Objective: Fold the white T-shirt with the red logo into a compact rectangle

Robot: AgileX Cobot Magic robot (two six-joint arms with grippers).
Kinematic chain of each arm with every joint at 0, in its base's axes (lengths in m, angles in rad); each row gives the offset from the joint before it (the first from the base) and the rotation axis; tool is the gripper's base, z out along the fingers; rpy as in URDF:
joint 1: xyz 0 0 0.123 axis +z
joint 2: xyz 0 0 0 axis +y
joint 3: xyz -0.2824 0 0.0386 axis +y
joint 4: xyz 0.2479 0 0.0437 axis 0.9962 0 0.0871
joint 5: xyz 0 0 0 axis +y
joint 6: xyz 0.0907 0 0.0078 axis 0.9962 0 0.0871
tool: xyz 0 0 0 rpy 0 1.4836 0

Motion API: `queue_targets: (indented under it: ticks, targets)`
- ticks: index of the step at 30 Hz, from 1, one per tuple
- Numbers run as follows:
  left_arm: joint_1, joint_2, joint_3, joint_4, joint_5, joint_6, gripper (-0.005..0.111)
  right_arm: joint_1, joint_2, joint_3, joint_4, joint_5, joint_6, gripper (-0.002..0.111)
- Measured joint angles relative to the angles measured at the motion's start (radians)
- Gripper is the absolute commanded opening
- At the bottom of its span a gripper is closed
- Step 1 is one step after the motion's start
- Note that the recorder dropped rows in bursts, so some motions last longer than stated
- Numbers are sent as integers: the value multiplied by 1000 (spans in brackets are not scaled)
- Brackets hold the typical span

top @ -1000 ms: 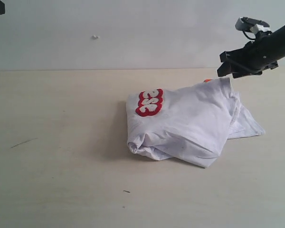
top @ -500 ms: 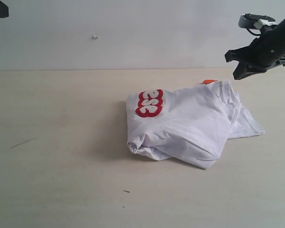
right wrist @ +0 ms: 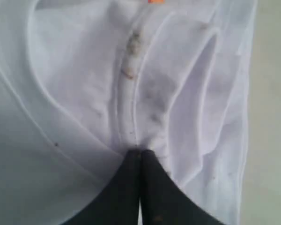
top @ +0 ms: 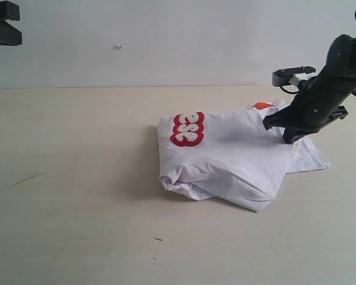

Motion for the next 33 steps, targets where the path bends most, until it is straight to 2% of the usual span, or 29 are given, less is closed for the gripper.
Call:
queue_targets:
  ticks: [5,13,21,33]
  targets:
    - [0,0,0,-1,-11,4,0,46,57,-7,-18,-33,8,0]
    - [0,0,0,-25,-31,7,0,119,51,-11,141,130,-91,0]
    - [0,0,0,-54,-31,22,0,127,3,2,141,199,-93,0]
    - [0,0,0,-54,-31,32,0,129,-186,3,171,141,-107,0]
